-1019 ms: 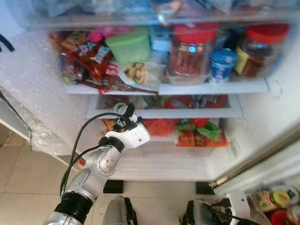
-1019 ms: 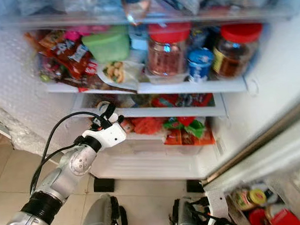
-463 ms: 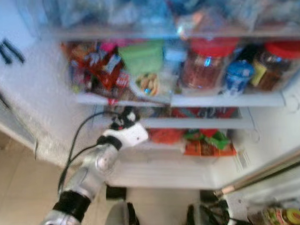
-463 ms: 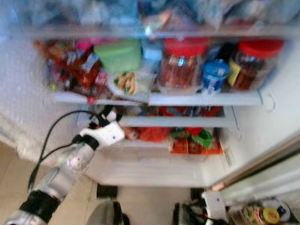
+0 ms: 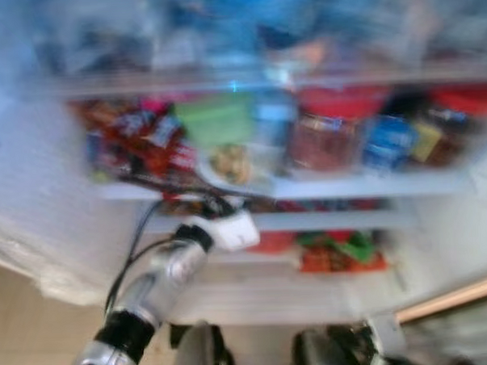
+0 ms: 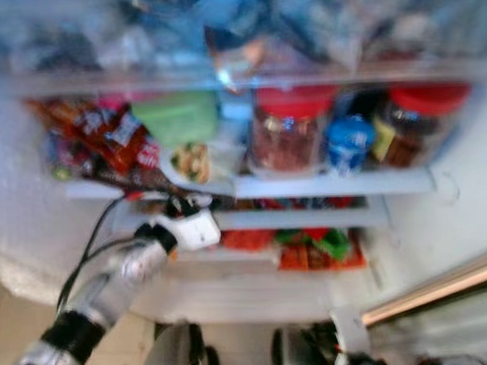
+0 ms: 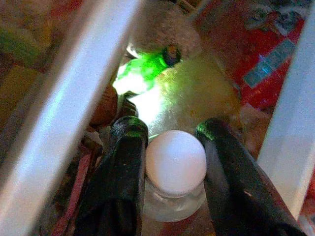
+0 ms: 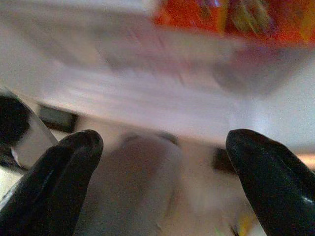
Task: Restocking fridge
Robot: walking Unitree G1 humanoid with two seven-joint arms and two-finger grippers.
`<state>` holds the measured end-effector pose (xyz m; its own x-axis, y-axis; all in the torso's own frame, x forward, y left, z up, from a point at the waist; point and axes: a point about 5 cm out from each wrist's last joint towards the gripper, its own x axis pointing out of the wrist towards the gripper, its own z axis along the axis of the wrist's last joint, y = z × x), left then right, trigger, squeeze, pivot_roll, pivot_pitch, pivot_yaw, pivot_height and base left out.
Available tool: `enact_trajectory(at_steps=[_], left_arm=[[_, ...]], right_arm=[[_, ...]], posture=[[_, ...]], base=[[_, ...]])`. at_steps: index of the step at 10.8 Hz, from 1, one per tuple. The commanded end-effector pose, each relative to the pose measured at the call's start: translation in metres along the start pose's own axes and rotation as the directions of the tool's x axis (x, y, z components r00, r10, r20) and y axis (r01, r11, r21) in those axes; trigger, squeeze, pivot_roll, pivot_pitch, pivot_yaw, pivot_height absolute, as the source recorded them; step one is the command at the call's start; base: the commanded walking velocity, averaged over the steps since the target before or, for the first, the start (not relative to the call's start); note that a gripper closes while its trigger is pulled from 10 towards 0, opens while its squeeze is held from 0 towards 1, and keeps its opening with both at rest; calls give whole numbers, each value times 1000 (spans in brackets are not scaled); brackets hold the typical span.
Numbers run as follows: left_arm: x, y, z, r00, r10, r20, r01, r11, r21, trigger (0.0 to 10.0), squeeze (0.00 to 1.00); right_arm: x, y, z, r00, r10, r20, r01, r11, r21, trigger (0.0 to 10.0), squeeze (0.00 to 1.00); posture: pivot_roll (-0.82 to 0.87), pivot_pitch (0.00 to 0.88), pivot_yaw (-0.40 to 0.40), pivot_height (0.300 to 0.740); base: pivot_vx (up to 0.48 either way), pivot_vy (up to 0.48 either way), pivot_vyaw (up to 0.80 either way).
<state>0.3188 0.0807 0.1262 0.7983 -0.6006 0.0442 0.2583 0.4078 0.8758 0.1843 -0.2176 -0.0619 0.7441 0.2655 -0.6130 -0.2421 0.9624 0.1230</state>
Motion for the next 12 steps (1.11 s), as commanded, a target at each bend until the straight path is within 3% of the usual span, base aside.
enact_trajectory(at_steps=[1, 6, 8, 12], left_arm=[[-9, -12, -24, 991, -79, -107, 75, 997, -34, 10000, 0], [-9, -30, -47, 964, -204, -170, 220, 972, 87, 10000, 0], [-13, -36, -55, 942, -274, -192, 303, 942, 146, 10000, 0], [-13, -38, -59, 937, -279, -209, 317, 932, 175, 10000, 0]], right_arm=[[-8, 0, -18, 998, -2, -63, 4, 1000, 23, 10000, 0], [-6, 1, -15, 998, -12, -55, 13, 999, 30, 10000, 0], [-5, 2, -14, 999, -16, -48, 18, 999, 35, 10000, 0], [-5, 2, -14, 999, -19, -46, 21, 999, 36, 10000, 0]], posture=[[-53, 225, 45, 642], [-72, 222, 57, 642], [-72, 218, 60, 642], [-70, 217, 59, 642]], base=[[0, 0, 0], [0, 0, 0], [0, 0, 0], [0, 0, 0]])
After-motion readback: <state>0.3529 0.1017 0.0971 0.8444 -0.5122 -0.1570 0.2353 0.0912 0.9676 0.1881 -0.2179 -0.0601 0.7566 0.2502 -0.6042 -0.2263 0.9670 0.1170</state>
